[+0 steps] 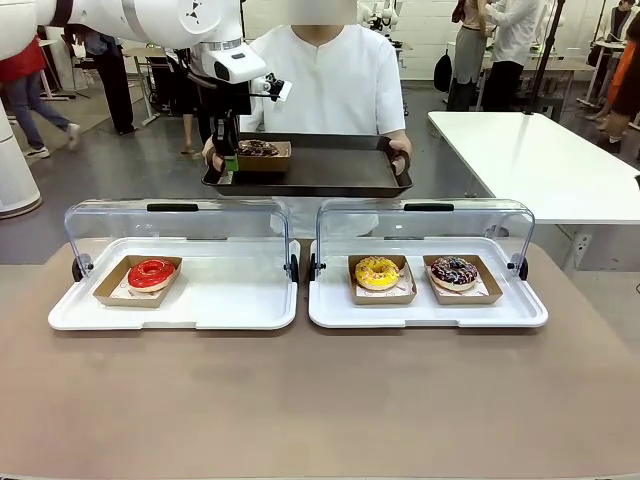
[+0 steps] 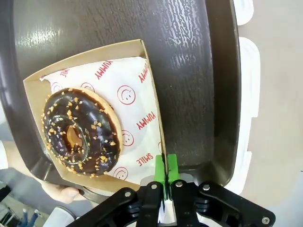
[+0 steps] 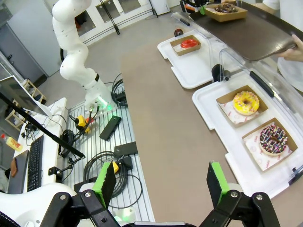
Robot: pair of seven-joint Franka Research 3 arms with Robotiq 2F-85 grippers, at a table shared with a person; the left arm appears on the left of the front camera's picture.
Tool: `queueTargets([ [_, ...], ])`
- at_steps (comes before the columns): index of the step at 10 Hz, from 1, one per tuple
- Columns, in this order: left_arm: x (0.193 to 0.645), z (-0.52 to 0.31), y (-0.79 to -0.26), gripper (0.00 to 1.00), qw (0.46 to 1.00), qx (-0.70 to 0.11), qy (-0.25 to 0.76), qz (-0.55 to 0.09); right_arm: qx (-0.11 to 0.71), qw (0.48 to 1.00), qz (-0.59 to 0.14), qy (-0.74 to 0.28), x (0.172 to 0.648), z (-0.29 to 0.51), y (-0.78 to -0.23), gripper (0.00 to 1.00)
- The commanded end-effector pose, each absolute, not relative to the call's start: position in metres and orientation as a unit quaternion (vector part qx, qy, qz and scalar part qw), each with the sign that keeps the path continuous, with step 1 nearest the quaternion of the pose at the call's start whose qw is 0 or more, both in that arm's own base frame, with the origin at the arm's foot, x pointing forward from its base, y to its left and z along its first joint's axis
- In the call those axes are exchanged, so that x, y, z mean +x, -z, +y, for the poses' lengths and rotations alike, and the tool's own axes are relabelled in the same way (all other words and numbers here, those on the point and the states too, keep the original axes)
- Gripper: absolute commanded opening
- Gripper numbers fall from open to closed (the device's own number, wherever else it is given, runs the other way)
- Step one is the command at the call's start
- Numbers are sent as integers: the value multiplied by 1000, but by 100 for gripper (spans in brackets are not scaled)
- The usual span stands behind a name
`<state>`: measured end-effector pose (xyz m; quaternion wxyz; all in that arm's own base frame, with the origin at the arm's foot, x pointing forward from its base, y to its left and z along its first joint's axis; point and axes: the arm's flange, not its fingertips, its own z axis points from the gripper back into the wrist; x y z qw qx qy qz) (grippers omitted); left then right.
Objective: Provide the desired donut to the person.
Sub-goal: Place the picked Paper togo box onto the Handle tray extended by the person.
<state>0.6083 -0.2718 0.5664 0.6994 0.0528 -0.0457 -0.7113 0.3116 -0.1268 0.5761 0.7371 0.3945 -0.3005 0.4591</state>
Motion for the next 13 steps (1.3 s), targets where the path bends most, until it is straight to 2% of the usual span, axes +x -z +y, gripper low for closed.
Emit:
queueTargets([
  [1,611,-273,-573,62,693,36,719,-45,400,734,-303,-458,311,-127,-577,100],
  [2,612,-272,-575,100,692,38,719,-45,400,734,-303,-458,311,-127,-577,100],
  [4,610,-271,-578,100,693,40,718,-45,400,734,-303,-458,311,-127,-577,100],
  [5,609,-271,-579,83,694,41,717,-46,400,734,-303,-458,311,-127,-577,100],
  [7,608,-270,-581,100,694,43,718,-46,400,734,-303,-458,311,-127,-577,100],
  [13,597,-267,-584,100,690,46,721,-47,400,734,-303,-458,311,-127,-577,100],
])
